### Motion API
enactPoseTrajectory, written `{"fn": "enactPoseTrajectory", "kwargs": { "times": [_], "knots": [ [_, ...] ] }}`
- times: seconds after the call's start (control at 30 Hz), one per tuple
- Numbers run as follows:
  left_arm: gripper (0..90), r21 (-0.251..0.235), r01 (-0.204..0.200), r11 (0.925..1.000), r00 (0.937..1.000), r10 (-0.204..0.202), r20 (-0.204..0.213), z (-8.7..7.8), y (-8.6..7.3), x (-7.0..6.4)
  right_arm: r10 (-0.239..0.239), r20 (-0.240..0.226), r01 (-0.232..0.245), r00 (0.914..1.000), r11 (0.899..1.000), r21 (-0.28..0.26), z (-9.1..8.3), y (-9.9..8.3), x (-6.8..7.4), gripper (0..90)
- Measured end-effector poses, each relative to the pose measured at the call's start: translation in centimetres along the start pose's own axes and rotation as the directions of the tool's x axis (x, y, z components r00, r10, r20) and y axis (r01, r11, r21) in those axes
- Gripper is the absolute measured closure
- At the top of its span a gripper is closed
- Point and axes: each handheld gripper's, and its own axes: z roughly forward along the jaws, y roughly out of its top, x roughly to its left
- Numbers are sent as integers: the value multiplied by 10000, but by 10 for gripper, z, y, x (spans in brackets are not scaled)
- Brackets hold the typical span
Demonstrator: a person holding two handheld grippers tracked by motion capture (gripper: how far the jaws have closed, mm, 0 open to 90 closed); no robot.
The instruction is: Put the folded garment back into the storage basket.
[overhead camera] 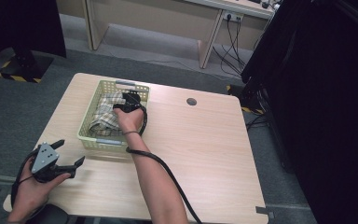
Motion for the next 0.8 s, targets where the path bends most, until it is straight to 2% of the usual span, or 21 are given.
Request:
{"fn": "enactPoseTrajectory", "kwargs": {
  "times": [0.13, 0.4, 0.57, 0.8],
  "knots": [
    [84, 13, -22, 10000, 10000, 22, 2, 0, 0, 0, 9, 466, -14, 9989, 9999, 116, -1, 2, 0, 384],
    [84, 14, -40, 10000, 10000, 40, 3, 0, 0, 0, -389, 1277, 365, 9911, 9991, 207, -9, 5, 5, 232],
    [84, 22, -60, 10000, 10000, 60, 0, 0, 0, 0, -530, 1666, 534, 9846, 9986, 25, -18, 9, 10, 184],
    [83, 33, -69, 10000, 10000, 69, 2, 0, 0, -1, -970, 1997, 1056, 9750, 9939, -330, -34, 12, 13, 172]
  ]
}}
